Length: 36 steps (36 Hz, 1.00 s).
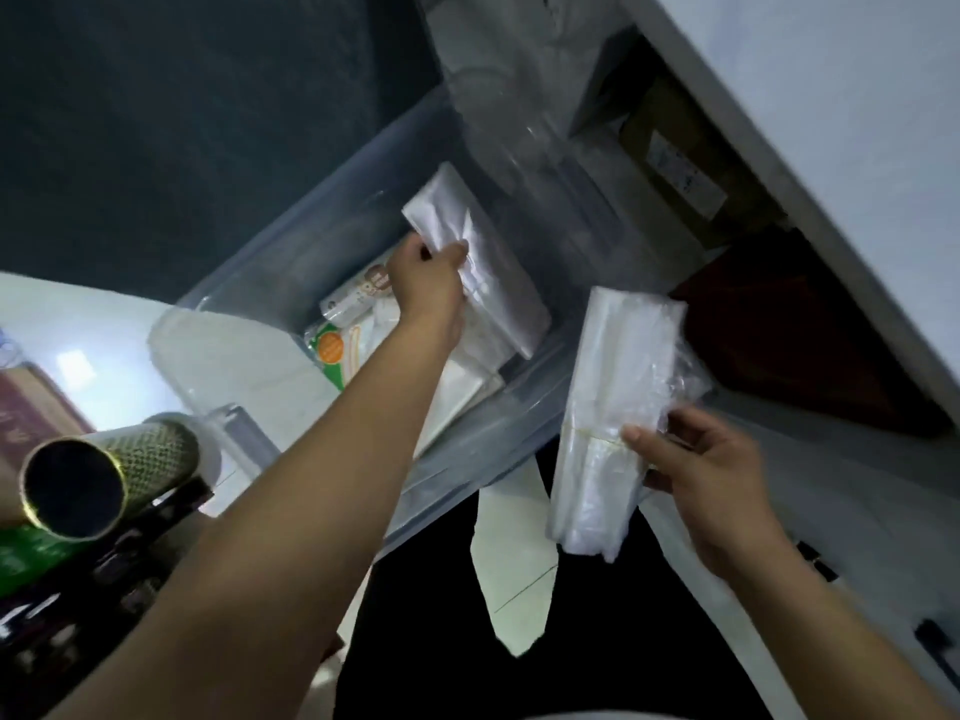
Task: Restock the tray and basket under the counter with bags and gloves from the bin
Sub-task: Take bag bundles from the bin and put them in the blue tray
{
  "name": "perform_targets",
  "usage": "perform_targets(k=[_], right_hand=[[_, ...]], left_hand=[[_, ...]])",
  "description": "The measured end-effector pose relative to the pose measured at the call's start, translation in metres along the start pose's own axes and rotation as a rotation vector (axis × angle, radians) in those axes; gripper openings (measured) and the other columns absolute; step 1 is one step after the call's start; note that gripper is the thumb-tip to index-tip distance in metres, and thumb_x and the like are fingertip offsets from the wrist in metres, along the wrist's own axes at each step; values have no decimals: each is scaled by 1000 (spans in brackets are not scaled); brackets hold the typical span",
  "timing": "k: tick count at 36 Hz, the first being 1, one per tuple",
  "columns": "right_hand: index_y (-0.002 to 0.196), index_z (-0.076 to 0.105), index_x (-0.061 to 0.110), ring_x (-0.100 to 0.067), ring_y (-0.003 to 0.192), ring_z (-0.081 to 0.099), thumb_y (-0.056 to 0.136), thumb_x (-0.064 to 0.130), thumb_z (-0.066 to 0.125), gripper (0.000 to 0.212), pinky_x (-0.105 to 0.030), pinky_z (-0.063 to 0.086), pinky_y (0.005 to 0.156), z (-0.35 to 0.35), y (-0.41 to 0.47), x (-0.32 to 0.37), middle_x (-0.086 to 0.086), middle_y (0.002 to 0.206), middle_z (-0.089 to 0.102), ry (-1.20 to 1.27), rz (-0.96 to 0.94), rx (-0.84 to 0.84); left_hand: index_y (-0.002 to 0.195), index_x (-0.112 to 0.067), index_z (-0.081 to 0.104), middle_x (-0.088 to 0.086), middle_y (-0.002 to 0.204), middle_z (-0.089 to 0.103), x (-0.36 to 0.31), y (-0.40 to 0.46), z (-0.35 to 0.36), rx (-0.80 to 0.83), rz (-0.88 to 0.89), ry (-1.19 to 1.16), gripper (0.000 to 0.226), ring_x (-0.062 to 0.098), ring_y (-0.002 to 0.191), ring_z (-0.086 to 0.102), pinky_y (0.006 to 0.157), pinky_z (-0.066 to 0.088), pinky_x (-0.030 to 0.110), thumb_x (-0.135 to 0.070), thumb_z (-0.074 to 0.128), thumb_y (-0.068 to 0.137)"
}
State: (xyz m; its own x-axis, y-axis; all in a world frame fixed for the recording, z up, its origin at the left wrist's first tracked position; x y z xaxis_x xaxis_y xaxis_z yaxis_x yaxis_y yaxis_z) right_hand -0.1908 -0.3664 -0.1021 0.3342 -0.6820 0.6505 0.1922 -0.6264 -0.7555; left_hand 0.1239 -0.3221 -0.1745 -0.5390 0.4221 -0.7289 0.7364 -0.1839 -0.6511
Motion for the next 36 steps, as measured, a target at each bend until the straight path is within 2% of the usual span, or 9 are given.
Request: perform_targets(k=[3,6,9,16,20,23,28,31,36], right_hand=[[88,77,16,-16,76,73,79,0,74,18,-27,57,60,17,-10,42,-6,87,77,-51,-104,131],[88,78,21,-15,75,72,74,5,77,21,-26,55,59,41,-23,88,-4,86,77,-72,-188,292],[84,78,19,-12,67,69,69,13,77,16,-22,52,53,76,-41,131,-3,79,76,-104,-243,513],[84,73,6,-9,61,63,77,-3,76,12,-22,50,54,149,-73,178,2,66,70,-317,-372,784],[88,71,-3,-18,66,66,77,1,77,13,-35,57,60,168,-84,177,-14,74,71,-357,-381,814],[86,74,3,-28,72,66,76,3,79,10,-45,58,68,173,-91,175,-23,83,71,-366,-398,818],[80,75,10,-23,69,69,76,4,80,9,-32,55,59,172,-102,170,-13,78,73,-369,-428,808],[79,76,13,-18,65,70,76,2,78,12,-27,54,55,167,-111,168,-5,73,73,-335,-439,796],[81,76,17,-17,67,71,74,9,80,11,-28,55,57,155,-134,165,-4,74,74,-295,-500,740]], left_hand=[[88,-15,64,10,88,65,-33,-37,-36,88,52,38,6,23,77,63,67,53,40,-11,68,87],[88,-15,63,11,90,66,-63,-76,-65,161,90,58,7,21,79,66,73,57,44,-11,68,89],[103,-15,68,7,97,72,-88,-108,-86,240,107,49,12,15,81,72,70,61,39,-11,67,91],[109,-12,69,3,92,74,-128,-178,-113,359,114,-172,19,21,82,71,64,61,42,-5,59,95],[117,-11,66,7,97,72,-134,-203,-128,362,125,-241,22,23,83,70,64,58,42,-8,55,98],[115,-19,69,5,101,73,-132,-215,-140,357,125,-302,21,23,84,71,62,57,40,-16,55,99],[115,-31,69,1,101,74,-122,-230,-142,453,113,-349,24,23,87,72,68,58,41,-38,55,98],[126,-29,62,4,110,73,-120,-241,-142,513,142,-304,45,24,96,72,73,58,39,-52,65,87],[119,-30,64,3,112,72,-120,-248,-151,459,269,-230,42,28,100,71,72,59,40,-20,78,81]])
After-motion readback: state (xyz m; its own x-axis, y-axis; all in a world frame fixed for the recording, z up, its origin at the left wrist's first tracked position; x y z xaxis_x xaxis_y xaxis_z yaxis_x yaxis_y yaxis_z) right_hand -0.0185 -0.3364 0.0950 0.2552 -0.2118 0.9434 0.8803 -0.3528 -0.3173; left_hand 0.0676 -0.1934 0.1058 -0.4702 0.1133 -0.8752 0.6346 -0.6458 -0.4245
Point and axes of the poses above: each hand's wrist, its own y-axis towards the middle knuckle, its own z-axis out of the palm, x = y × z, the point moved 10 cm from there along y, towards the middle knuckle
